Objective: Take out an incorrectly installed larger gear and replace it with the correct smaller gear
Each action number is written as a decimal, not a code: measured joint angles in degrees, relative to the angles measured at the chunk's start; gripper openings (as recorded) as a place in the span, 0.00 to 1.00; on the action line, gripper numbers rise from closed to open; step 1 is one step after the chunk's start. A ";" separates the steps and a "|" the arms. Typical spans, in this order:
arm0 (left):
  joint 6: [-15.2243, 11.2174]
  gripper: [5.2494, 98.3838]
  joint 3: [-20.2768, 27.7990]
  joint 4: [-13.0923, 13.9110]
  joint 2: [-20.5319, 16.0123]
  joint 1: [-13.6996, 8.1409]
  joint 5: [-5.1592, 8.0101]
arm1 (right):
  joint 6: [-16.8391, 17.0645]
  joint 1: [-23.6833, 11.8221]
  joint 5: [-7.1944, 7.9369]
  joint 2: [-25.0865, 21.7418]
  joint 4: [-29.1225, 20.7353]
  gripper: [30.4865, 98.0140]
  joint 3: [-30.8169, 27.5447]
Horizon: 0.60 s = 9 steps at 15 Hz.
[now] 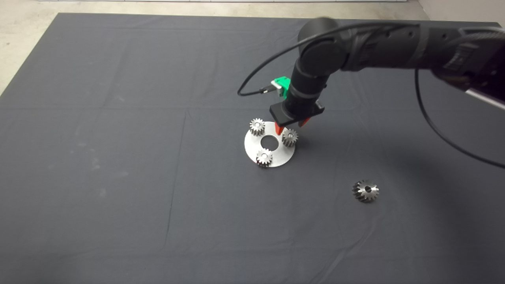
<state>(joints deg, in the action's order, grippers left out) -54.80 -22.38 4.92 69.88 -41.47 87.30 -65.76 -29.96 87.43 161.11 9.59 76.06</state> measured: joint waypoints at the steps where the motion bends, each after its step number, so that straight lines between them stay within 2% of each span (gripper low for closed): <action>1: -0.07 0.96 -0.05 -0.02 0.55 0.00 0.00 | -0.34 -1.55 0.00 -0.41 -0.62 0.41 -1.03; 2: -0.25 0.96 -0.11 0.00 1.12 0.00 0.00 | -1.92 -5.24 0.02 -1.83 -1.93 0.41 -3.95; 3: -1.04 0.96 -0.40 0.03 2.27 0.00 0.05 | -3.12 -6.77 0.02 -2.86 -2.58 0.41 -6.08; 5: -2.50 0.96 -1.56 0.03 5.55 0.00 0.07 | -5.59 -7.83 0.05 -5.11 -3.53 0.41 -11.75; 9: -7.13 0.96 -4.39 0.06 12.60 0.00 0.05 | -14.76 -9.17 0.07 -11.28 -5.08 0.41 -28.04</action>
<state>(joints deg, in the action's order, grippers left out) -61.92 -26.77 4.99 82.48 -41.47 87.35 -80.51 -39.14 87.50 149.82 4.51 48.02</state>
